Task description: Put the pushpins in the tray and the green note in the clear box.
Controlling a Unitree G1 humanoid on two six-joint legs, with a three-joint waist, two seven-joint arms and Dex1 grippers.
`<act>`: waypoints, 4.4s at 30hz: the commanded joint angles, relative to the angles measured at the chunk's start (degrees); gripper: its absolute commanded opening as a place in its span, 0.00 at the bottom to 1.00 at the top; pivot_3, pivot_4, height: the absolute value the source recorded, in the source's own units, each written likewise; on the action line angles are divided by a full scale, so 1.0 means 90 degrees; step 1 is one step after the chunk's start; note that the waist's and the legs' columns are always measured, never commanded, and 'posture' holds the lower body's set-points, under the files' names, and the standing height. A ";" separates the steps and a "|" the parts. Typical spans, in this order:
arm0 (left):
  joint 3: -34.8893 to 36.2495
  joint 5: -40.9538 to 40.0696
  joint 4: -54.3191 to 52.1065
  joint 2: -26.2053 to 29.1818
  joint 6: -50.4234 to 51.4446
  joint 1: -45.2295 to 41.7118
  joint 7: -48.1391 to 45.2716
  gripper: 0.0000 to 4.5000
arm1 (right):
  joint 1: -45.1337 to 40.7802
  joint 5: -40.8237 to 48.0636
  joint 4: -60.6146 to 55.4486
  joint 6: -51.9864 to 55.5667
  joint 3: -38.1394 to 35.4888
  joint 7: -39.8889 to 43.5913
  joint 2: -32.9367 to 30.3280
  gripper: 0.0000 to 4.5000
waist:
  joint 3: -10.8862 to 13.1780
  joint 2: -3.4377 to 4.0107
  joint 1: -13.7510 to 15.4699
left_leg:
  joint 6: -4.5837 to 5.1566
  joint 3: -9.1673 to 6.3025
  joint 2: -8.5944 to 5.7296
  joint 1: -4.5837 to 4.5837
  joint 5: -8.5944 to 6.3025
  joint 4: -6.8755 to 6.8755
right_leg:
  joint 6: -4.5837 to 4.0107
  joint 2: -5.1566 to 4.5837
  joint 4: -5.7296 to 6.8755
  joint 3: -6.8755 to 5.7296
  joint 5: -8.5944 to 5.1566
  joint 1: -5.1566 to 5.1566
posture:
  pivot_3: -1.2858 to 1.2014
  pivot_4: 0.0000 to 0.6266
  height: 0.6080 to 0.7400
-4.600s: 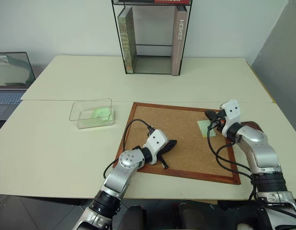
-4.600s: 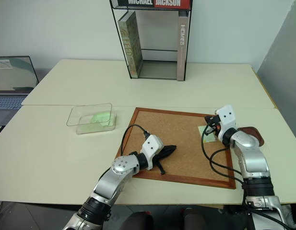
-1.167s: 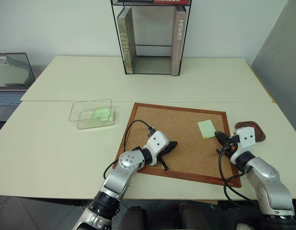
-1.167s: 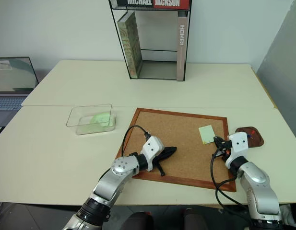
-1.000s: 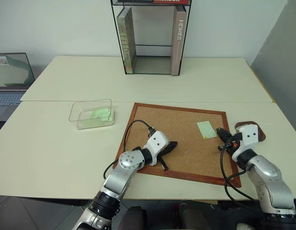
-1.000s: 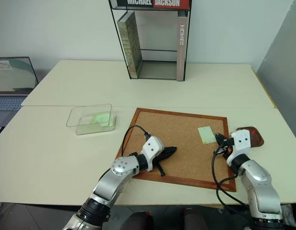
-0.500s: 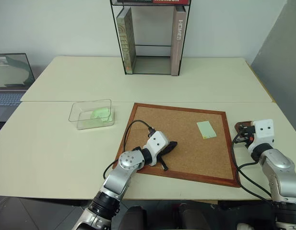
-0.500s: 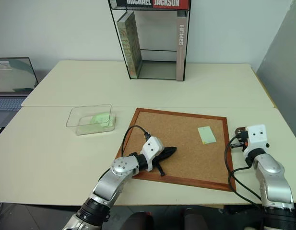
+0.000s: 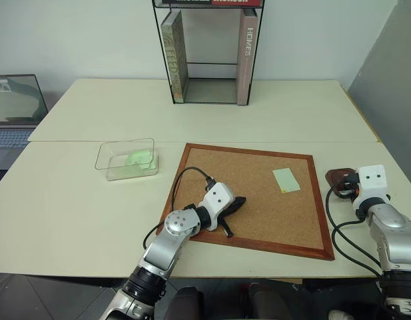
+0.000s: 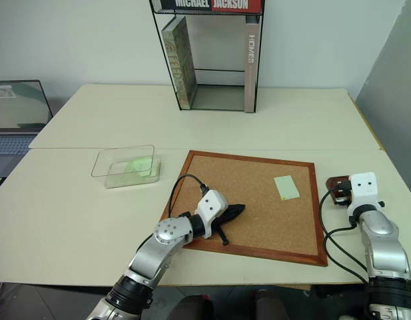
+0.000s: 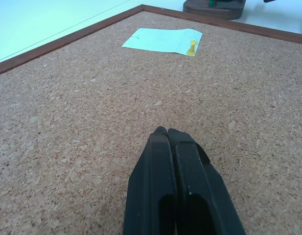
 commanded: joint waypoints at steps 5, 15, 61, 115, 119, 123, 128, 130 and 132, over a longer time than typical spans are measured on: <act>-0.0156 0.0140 0.0275 0.0088 0.0205 0.0193 -0.0039 0.00 | 0.0015 0.0116 -0.0256 0.0010 -0.0310 -0.0031 0.0003 0.45 | 0.0000 0.0000 -0.0001 | 0.0000 0.0000 0.0000 0.0000 0.0000 0.0000 | 0.0000 0.0000 0.0000 0.0000 0.0000 0.0000 | 0.52 0.24 1.00; -0.0155 0.0136 0.0301 0.0094 0.0199 0.0152 -0.0059 0.00 | 0.0056 0.0392 -0.0458 -0.0249 -0.0559 0.0033 0.0127 0.45 | 0.0000 0.0001 -0.0004 | 0.0000 0.0000 0.0000 0.0001 0.0000 0.0000 | 0.0000 0.0000 0.0001 0.0000 0.0000 0.0000 | 0.52 0.24 1.00; -0.0135 0.0121 0.0317 0.0100 0.0215 0.0124 -0.0053 0.00 | 0.0748 0.0691 -0.1632 -0.0558 0.1259 0.1808 0.0613 0.00 | 0.0001 -0.0003 -0.0005 | 0.0000 -0.0006 0.0002 0.0005 0.0000 0.0003 | 0.0001 0.0001 0.0001 -0.0005 0.0000 0.0004 | 0.52 0.24 1.00; 0.0734 -0.1288 0.0781 -0.1217 0.0893 -0.2003 -0.0048 0.81 | -0.0383 0.1183 -0.3102 0.0111 0.1282 0.2275 0.0163 0.00 | 0.0025 -0.0037 0.0005 | -0.0003 -0.0018 -0.0003 -0.0028 0.0001 0.0011 | 0.0000 0.0000 0.0000 -0.0015 0.0002 -0.0015 | 0.52 0.24 1.00; 0.0494 -0.0811 0.1574 -0.1487 0.0599 -0.2368 0.0250 0.81 | -0.0451 0.1211 -0.3177 0.0199 0.1297 0.2275 0.0162 0.00 | 0.0025 -0.0037 0.0010 | -0.0003 -0.0019 -0.0005 -0.0028 0.0001 0.0011 | -0.0004 0.0000 0.0000 -0.0014 0.0004 -0.0015 | 0.52 0.24 1.00; 0.0485 -0.0566 0.2185 -0.1732 0.0359 -0.2634 0.0510 0.81 | -0.0488 0.1227 -0.3215 0.0251 0.1301 0.2251 0.0159 0.00 | 0.0026 -0.0038 0.0010 | -0.0003 -0.0019 -0.0006 -0.0030 0.0001 0.0011 | -0.0006 -0.0001 -0.0001 -0.0015 0.0005 -0.0016 | 0.52 0.24 1.00; 0.0716 -0.0470 0.2844 -0.2003 0.0072 -0.3037 0.0824 0.72 | -0.0481 0.1241 -0.3277 0.0292 0.1290 0.2211 0.0175 0.00 | 0.0026 -0.0039 0.0011 | -0.0003 -0.0020 -0.0006 -0.0032 0.0001 0.0011 | -0.0002 -0.0001 -0.0001 -0.0016 0.0003 -0.0019 | 0.52 0.24 1.00; 0.0783 -0.0454 0.2951 -0.2047 -0.0003 -0.3105 0.0889 0.64 | -0.0476 0.1248 -0.3296 0.0303 0.1277 0.2195 0.0176 0.00 | 0.0027 -0.0040 0.0010 | -0.0003 -0.0019 -0.0006 -0.0034 0.0001 0.0011 | -0.0002 -0.0001 -0.0001 -0.0017 0.0003 -0.0019 | 0.52 0.24 1.00; 0.0789 -0.0399 0.2993 -0.2041 -0.0038 -0.3119 0.0949 0.55 | -0.0466 0.1253 -0.3307 0.0307 0.1269 0.2178 0.0181 0.00 | 0.0026 -0.0039 0.0004 | -0.0003 -0.0019 -0.0006 -0.0034 0.0001 0.0011 | -0.0001 -0.0001 -0.0002 -0.0016 0.0003 -0.0019 | 0.52 0.24 1.00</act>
